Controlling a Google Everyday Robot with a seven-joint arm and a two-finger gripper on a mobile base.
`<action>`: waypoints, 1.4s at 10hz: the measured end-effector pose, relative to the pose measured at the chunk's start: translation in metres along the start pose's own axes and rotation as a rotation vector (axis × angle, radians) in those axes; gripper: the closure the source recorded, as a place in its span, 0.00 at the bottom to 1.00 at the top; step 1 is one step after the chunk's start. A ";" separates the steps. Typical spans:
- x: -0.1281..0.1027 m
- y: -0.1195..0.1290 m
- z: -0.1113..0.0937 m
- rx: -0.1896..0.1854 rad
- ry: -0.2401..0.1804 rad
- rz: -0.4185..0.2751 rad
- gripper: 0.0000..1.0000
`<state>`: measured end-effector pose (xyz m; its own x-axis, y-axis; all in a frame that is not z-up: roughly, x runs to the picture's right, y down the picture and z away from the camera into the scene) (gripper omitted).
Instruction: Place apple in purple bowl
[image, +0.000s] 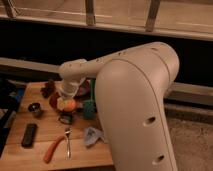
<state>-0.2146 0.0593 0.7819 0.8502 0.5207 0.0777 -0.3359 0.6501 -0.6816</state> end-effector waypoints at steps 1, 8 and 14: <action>-0.009 -0.009 -0.001 0.024 -0.015 -0.011 1.00; -0.062 -0.114 -0.025 0.235 -0.143 0.000 1.00; -0.037 -0.167 0.003 0.225 -0.267 0.073 0.88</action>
<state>-0.1907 -0.0672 0.8951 0.6949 0.6769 0.2428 -0.4978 0.6964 -0.5169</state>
